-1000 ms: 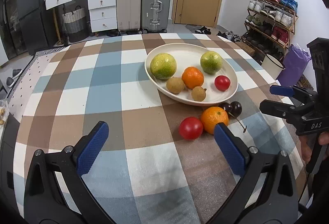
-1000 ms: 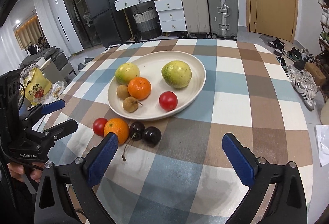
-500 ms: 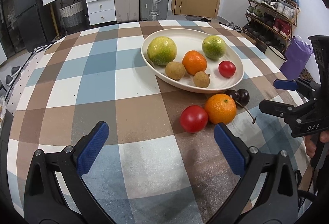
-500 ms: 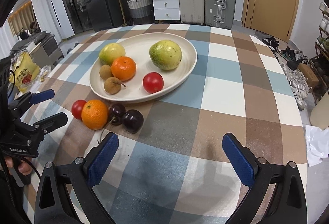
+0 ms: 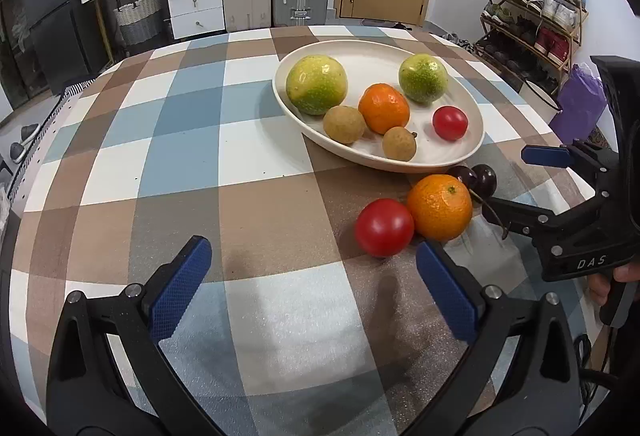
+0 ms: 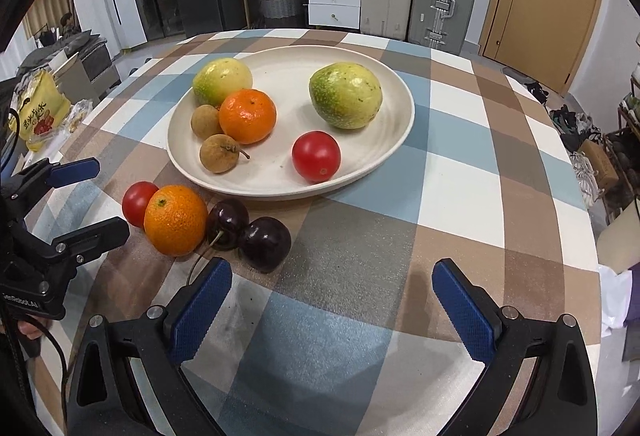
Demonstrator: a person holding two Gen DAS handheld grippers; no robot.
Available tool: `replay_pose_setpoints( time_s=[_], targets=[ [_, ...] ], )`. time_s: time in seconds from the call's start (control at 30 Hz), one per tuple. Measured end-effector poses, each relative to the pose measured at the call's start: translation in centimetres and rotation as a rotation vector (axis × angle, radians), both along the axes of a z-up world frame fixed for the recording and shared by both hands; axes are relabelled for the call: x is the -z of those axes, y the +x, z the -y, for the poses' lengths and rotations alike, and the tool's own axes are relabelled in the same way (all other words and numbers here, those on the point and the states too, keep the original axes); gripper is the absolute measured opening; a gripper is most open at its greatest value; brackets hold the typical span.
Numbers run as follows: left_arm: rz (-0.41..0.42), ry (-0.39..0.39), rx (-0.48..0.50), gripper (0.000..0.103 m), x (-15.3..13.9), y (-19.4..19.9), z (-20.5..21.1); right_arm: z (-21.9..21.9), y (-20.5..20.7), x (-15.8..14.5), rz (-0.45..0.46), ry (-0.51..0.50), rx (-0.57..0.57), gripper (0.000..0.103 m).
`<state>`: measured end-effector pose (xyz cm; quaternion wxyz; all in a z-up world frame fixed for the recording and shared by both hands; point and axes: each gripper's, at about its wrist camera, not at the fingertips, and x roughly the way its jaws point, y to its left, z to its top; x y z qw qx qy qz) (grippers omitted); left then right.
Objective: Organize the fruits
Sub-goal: 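Withdraw both tools from the plate toward the remaining fruits, then grasp the red tomato with the left tool while the right tool grasps a dark plum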
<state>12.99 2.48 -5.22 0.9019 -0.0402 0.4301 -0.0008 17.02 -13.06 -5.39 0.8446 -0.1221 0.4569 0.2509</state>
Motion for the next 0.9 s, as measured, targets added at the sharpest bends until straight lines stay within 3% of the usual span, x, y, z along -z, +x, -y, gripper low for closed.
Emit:
replay_pose_setpoints(
  time_s=[0.27, 0.7, 0.9],
  targets=[
    [-0.026, 0.041, 0.015, 0.102, 0.3, 0.9, 0.8, -0.1, 0.5, 0.1, 0.001, 0.006, -0.006, 0.101],
    [-0.050, 0.039, 0.041, 0.101, 0.8, 1.9, 1.0, -0.3, 0.7, 0.3, -0.003, 0.030, -0.038, 0.087],
    [-0.040, 0.004, 0.056, 0.088, 0.7, 1.8, 0.8, -0.4, 0.3, 0.2, 0.004, 0.044, -0.061, 0.079]
  ],
)
